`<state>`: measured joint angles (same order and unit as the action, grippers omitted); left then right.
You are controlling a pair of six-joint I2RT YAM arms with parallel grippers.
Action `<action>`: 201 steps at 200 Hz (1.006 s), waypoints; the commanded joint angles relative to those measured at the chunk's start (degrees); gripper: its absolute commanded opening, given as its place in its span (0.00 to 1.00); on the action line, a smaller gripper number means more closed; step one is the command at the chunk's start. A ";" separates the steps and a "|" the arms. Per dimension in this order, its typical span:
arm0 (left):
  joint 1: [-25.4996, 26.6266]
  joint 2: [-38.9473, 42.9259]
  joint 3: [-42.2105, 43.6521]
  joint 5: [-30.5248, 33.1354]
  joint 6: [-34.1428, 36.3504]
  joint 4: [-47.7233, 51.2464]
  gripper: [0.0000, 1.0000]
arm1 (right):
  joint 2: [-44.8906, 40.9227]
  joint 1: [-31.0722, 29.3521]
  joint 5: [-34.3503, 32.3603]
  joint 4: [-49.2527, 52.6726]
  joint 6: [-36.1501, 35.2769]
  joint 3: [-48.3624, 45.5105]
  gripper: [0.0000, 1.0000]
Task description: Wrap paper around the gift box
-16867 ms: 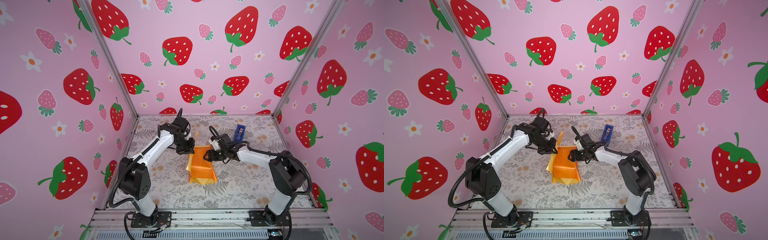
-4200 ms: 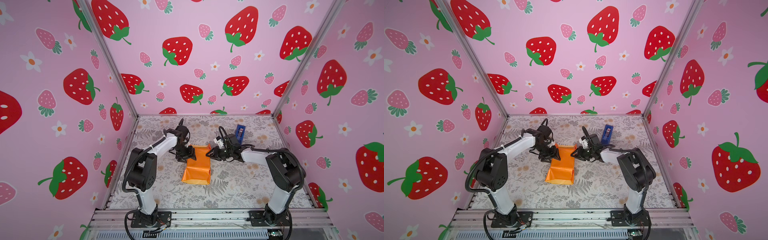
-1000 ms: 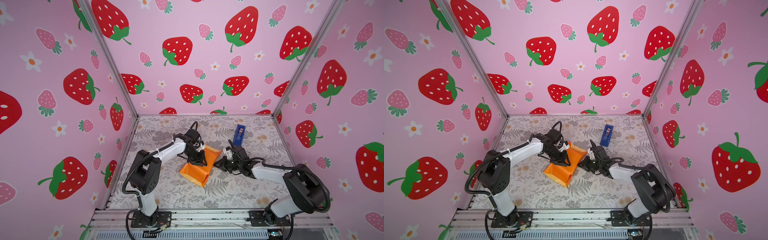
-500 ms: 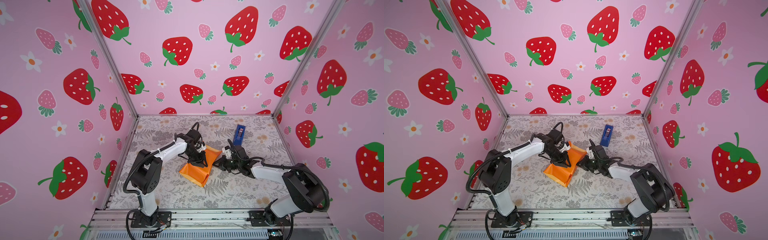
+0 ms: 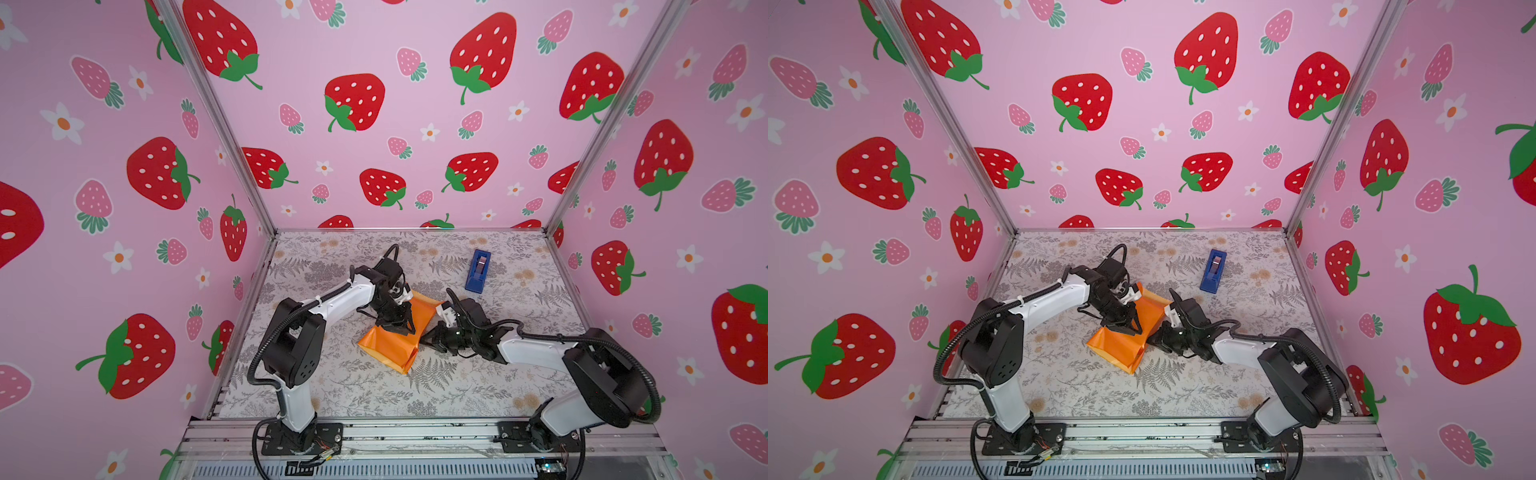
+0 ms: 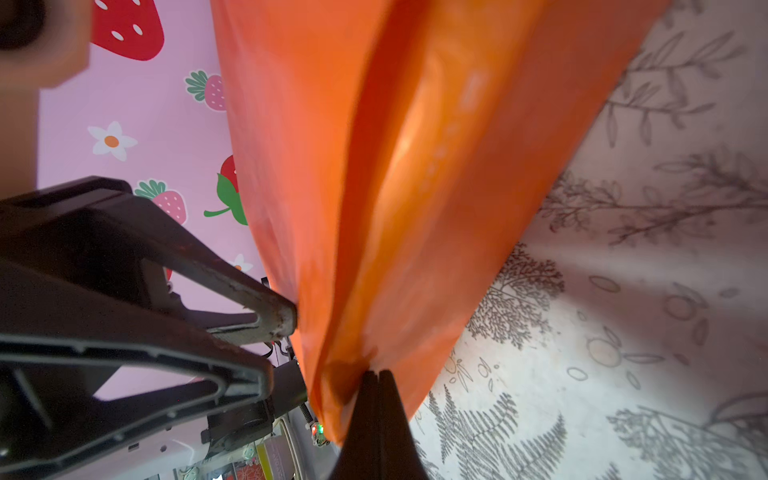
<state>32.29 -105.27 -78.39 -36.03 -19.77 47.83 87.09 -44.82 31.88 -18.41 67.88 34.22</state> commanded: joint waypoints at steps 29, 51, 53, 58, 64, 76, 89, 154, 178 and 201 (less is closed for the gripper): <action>0.67 -0.88 -2.38 0.09 -0.45 1.95 0.28 | 0.68 -0.58 1.02 -1.63 1.04 0.39 0.00; 0.74 -0.97 -2.47 0.09 -0.75 1.66 0.28 | 0.94 -0.75 1.41 -1.78 0.94 0.27 0.00; 0.75 -0.98 -2.45 0.06 -0.81 1.65 0.28 | 0.95 -0.72 1.47 -1.79 0.94 0.24 0.00; 0.75 -1.12 -2.47 -0.01 -0.82 1.57 0.28 | 1.03 -0.73 1.63 -1.88 0.86 0.26 0.00; 0.76 -1.23 -2.43 -0.07 -0.93 1.48 0.28 | 1.29 -0.81 2.00 -2.01 0.81 0.41 0.00; 0.97 -1.49 -2.30 -0.39 -1.09 1.13 0.28 | 1.70 -0.88 2.64 -2.20 0.68 0.76 0.00; 1.22 -1.77 -2.16 -0.71 -1.30 0.87 0.27 | 1.88 -0.98 2.67 -2.24 0.59 0.69 0.00; 2.16 -1.87 -0.30 -1.89 -1.52 -0.02 0.26 | 1.40 -0.89 0.87 -0.93 0.00 0.57 0.00; 2.18 -1.85 0.69 -2.47 -1.89 -1.14 0.26 | 1.49 -0.80 0.70 -0.79 -0.02 0.54 0.00; 2.10 -2.29 1.22 -1.99 -2.08 -1.44 0.26 | 0.12 -0.02 0.15 0.44 -0.35 0.45 0.00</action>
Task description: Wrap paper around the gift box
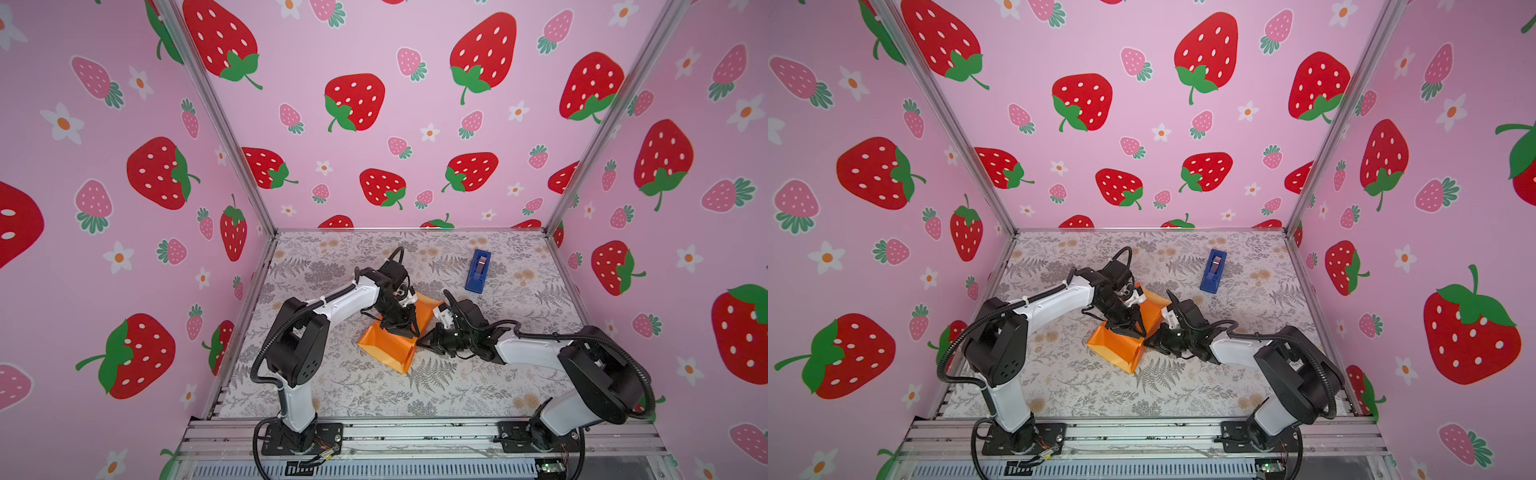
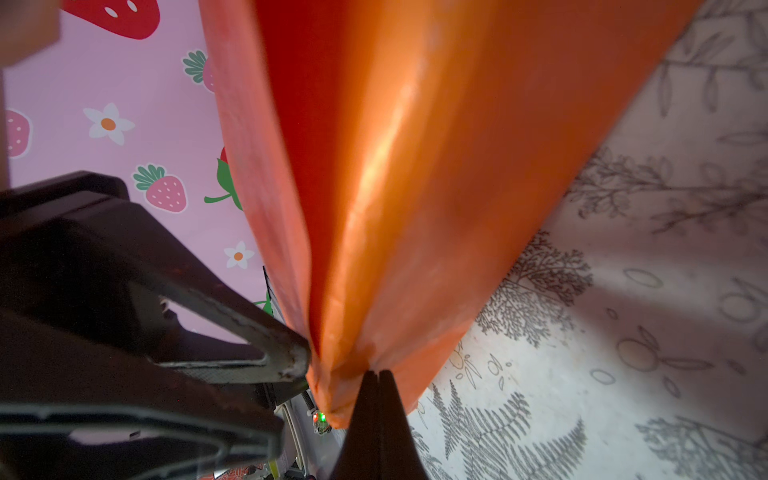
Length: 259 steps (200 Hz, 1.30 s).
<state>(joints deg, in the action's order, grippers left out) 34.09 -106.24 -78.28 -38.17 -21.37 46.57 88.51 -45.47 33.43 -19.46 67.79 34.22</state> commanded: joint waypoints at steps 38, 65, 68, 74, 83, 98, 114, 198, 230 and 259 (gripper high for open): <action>0.37 -1.90 1.64 0.60 -0.08 0.07 0.26 | -6.21 4.23 -3.12 3.82 -0.47 -0.72 0.11; 0.32 -1.79 1.64 0.64 0.09 0.31 0.25 | -5.88 5.79 -2.03 2.06 0.22 0.65 0.31; 0.34 -1.78 1.64 0.70 0.10 0.28 0.25 | -5.69 5.82 -1.98 1.91 0.30 0.89 0.33; 0.37 -1.74 1.64 0.68 0.10 0.29 0.25 | -4.95 5.92 -1.59 1.52 0.41 1.52 0.38; 0.38 -1.71 1.64 0.66 0.09 0.29 0.25 | -3.90 6.13 -1.14 1.07 0.50 2.62 0.44; 0.36 -1.70 1.64 0.65 -0.04 0.29 0.25 | -1.55 6.10 -0.67 0.33 0.63 4.10 0.49; 0.37 -1.54 1.73 0.64 0.05 0.30 0.25 | 0.65 6.27 -0.15 -0.65 0.94 5.10 0.49; 0.28 3.15 -1.79 3.49 -0.81 1.60 0.25 | 3.87 7.86 -1.06 -1.01 -0.21 2.66 0.28; 0.17 3.80 -2.63 8.04 -1.66 2.55 0.25 | 3.79 7.90 -1.06 -0.80 -0.38 2.66 0.27; 0.10 2.84 -0.81 6.81 -2.76 -0.50 0.25 | 3.81 7.86 -0.82 -0.66 -0.55 2.66 0.27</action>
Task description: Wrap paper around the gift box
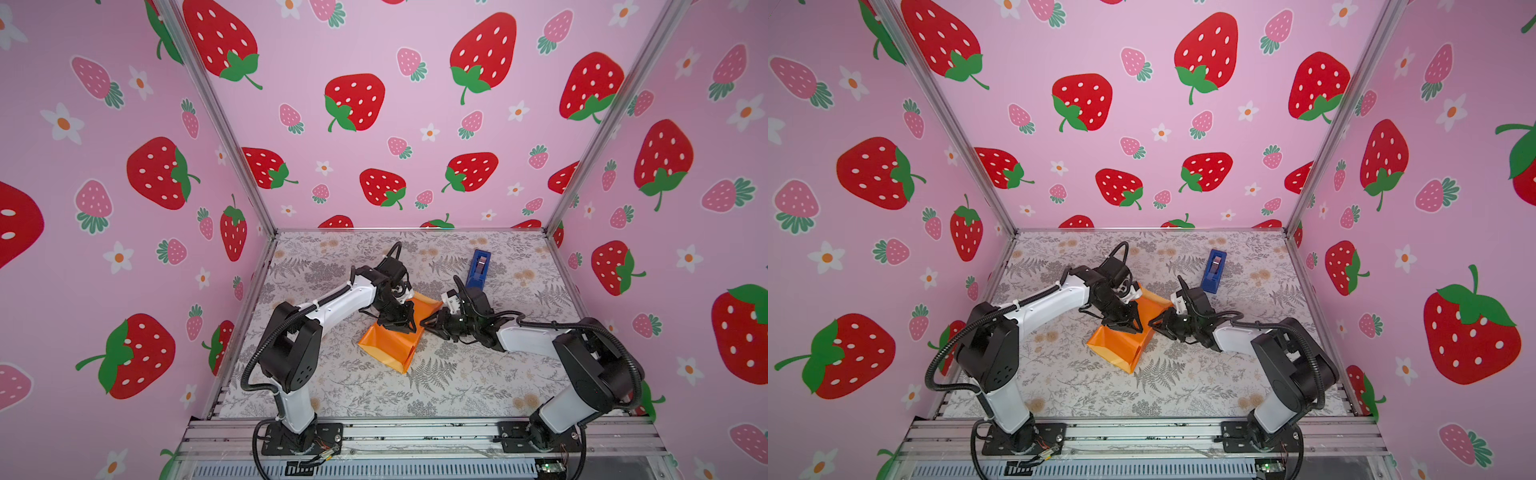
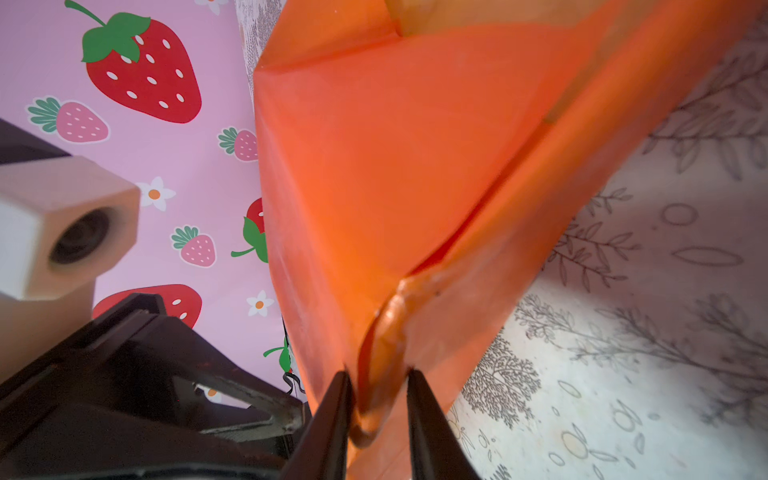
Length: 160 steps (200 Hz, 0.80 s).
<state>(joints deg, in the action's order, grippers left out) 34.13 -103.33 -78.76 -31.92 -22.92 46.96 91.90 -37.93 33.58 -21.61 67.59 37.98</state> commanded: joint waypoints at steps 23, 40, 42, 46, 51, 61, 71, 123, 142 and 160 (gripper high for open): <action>0.10 -1.52 1.24 0.36 -1.58 -1.31 0.25 | 0.06 0.34 -1.06 1.64 -0.36 -1.36 0.26; 0.04 -1.52 2.82 0.59 -1.55 -2.08 0.25 | -0.22 0.32 -1.17 1.65 -0.36 -1.63 0.26; 0.05 -1.50 2.93 0.56 -1.48 -2.12 0.25 | -0.23 0.38 -1.20 1.65 -0.36 -1.67 0.26; 0.06 -1.52 3.13 0.55 -1.37 -2.22 0.25 | -0.21 0.32 -1.15 1.73 -0.36 -1.67 0.26; 0.03 -1.52 3.32 0.55 -1.22 -2.14 0.25 | -0.23 0.36 -1.18 1.79 -0.44 -1.68 0.26; 0.06 -1.52 3.62 0.59 -0.84 -2.12 0.25 | -0.10 0.33 -1.04 1.96 -0.52 -1.52 0.26; -0.03 -1.61 4.00 0.52 -0.86 -2.29 0.25 | -0.10 0.36 -1.03 2.30 -0.68 -1.31 0.26; -0.58 -1.70 6.09 -1.02 -1.02 -4.03 0.23 | -4.86 2.25 -1.39 4.47 -1.45 0.00 0.37; -0.81 -1.44 6.77 -1.04 -1.00 -4.38 0.22 | -8.59 5.00 -1.44 7.46 -3.61 0.94 0.39; -0.98 -1.09 7.21 -1.17 -0.99 -4.92 0.22 | -10.51 8.80 -0.18 12.25 -8.33 3.19 0.41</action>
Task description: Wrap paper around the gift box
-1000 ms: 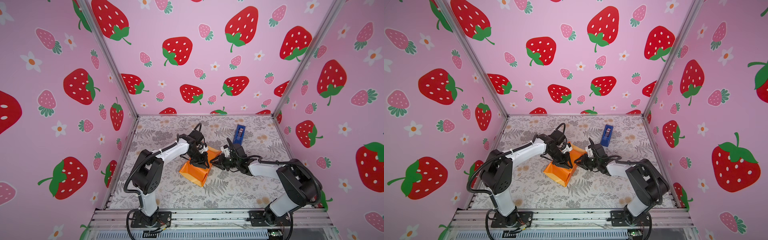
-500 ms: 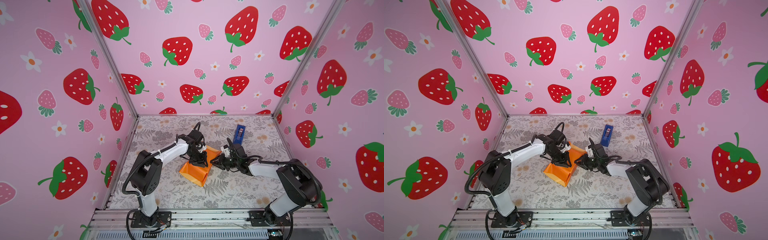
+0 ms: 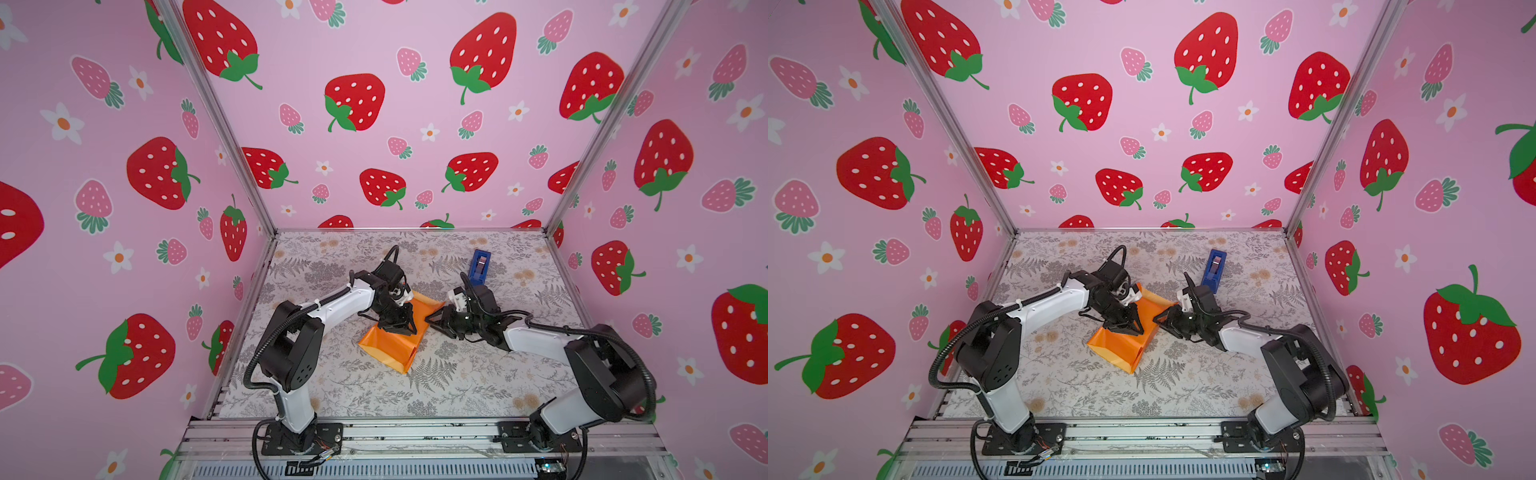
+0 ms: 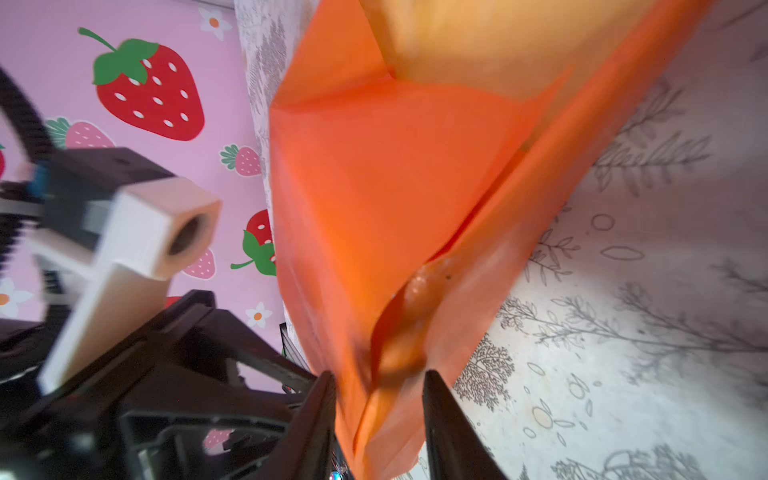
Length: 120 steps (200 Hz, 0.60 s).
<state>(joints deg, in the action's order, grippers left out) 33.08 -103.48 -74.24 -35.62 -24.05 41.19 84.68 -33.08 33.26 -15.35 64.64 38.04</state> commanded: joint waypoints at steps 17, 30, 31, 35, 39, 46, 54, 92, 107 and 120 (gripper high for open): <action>0.04 -1.01 2.62 2.42 0.40 0.97 0.20 | -3.24 8.85 2.26 10.40 -10.39 5.64 0.41; -0.01 -1.02 2.52 2.48 0.67 1.10 0.18 | -2.45 12.80 3.16 13.58 -14.56 7.97 0.41; -0.02 -1.06 2.52 2.48 0.67 1.09 0.18 | -2.39 13.23 3.19 13.89 -14.73 8.17 0.41; 0.04 -1.04 2.52 2.34 0.76 1.09 0.17 | -1.95 14.62 3.26 14.94 -16.20 8.96 0.42; 0.02 -1.03 2.51 2.32 0.83 1.09 0.16 | -1.23 16.16 3.37 16.55 -18.09 10.21 0.42; -0.04 -1.10 2.50 2.10 1.08 1.13 0.15 | -0.25 18.25 3.87 17.82 -19.91 11.75 0.42; -0.03 -1.12 2.60 1.74 1.36 1.19 0.12 | 1.50 20.98 5.10 19.40 -22.15 13.78 0.41; -0.43 -0.68 3.05 0.81 1.54 1.04 0.02 | 9.10 29.41 10.11 21.98 -27.31 22.16 0.41; -0.49 -0.58 3.05 0.72 1.72 1.31 0.00 | 11.78 32.28 11.07 21.63 -27.86 24.28 0.41; -0.64 -0.53 3.05 0.88 1.77 1.47 0.00 | 13.69 34.09 12.36 20.58 -27.93 25.45 0.41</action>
<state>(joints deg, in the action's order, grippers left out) 32.56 -103.22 -72.77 -36.49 -23.14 40.07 95.39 -2.07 41.39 3.53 40.45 60.77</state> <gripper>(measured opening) 0.046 0.414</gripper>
